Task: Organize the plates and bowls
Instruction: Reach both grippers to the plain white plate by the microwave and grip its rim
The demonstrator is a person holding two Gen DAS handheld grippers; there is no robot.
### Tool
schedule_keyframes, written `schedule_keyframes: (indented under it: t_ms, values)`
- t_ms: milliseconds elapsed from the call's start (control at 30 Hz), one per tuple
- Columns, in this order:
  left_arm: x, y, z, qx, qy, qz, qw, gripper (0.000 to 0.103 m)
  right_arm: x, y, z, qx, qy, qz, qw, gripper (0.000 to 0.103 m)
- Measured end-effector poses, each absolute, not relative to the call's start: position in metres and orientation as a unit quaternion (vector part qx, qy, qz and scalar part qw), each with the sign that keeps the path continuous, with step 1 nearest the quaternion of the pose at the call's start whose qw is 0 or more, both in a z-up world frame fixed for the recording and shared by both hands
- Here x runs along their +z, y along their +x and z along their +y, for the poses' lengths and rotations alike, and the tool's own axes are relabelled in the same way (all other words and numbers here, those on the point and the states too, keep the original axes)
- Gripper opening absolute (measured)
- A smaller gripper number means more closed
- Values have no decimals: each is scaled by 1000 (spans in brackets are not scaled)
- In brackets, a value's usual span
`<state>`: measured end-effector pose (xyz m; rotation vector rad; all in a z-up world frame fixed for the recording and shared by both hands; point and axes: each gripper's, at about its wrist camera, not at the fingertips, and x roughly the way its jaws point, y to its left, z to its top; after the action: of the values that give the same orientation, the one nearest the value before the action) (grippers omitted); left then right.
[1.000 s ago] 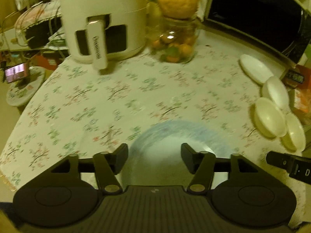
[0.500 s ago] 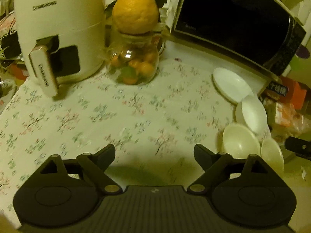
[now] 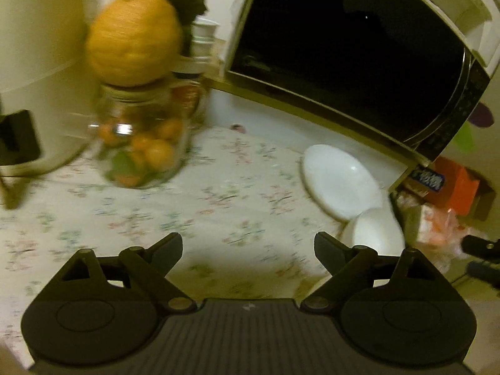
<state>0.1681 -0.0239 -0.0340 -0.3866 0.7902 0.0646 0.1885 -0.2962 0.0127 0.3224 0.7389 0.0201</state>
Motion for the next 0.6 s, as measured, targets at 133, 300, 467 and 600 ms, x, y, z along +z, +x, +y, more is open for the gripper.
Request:
schedule_keyframes:
  t_ms: [133,300,467,600]
  values:
    - [-42,192,-34,26,-217,386,896,89,4,217,-309,9,208,360,909,55]
    - [-59,227,-43,32,-256,394,882,87,-8,256,-314,8,218,372,902,56]
    - [-74,257,-51,31,-265,402,876,86,-22,295,-314,19,203,386,900,56]
    - [-84,277,-57,31,-258,403,877,86,-33,324,-315,31,187,403,895,56]
